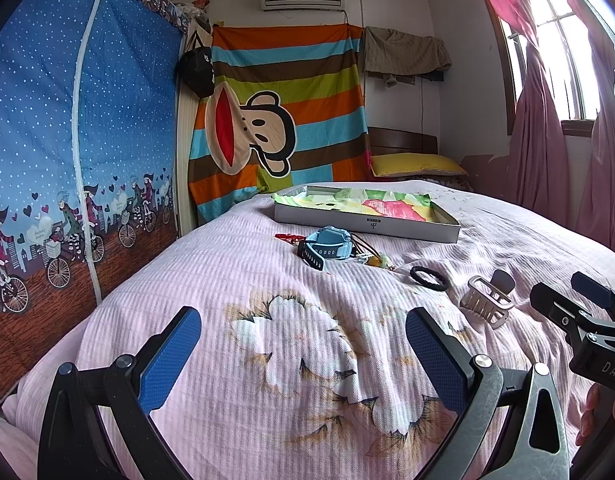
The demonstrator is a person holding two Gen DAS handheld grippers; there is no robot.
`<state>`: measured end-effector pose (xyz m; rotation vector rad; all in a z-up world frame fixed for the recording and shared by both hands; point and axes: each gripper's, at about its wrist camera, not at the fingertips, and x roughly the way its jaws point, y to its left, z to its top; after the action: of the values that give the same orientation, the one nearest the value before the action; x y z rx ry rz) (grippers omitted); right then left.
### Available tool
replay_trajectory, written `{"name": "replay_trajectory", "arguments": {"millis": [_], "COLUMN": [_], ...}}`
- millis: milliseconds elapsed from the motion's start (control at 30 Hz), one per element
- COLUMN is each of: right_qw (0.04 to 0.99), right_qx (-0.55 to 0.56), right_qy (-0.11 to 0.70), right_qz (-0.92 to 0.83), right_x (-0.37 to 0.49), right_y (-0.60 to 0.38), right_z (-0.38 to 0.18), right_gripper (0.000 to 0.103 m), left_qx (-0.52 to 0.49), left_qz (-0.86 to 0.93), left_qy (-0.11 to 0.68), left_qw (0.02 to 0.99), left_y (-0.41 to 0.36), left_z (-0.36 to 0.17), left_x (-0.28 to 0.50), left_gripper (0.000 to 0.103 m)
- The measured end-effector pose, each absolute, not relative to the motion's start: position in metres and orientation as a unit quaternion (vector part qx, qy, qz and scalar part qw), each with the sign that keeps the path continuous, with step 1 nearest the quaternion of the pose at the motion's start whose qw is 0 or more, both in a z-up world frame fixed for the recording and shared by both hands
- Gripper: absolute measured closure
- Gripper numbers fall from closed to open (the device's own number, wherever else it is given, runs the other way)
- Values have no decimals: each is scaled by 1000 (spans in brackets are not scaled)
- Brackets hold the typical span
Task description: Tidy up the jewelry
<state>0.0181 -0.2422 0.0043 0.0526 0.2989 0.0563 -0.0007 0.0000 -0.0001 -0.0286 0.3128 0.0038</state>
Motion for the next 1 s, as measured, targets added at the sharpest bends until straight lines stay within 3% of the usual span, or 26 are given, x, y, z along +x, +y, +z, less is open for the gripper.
{"name": "replay_trajectory", "arguments": {"millis": [700,1000], "right_qw": [988,987], "right_qx": [26,-2], "right_qy": [152,158], "right_qz": [29,18], "right_x": [19,27], "right_y": [-236,-239], "right_z": [6,5], "right_gripper": [1,1], "left_qx": [-18,-9], "left_qz": [0,-31], "left_qy": [163,204], "left_qw": [987,978], "left_y": [-7,-2], "left_z": [2,3], "left_x": [4,40], "left_gripper": [0,0]}}
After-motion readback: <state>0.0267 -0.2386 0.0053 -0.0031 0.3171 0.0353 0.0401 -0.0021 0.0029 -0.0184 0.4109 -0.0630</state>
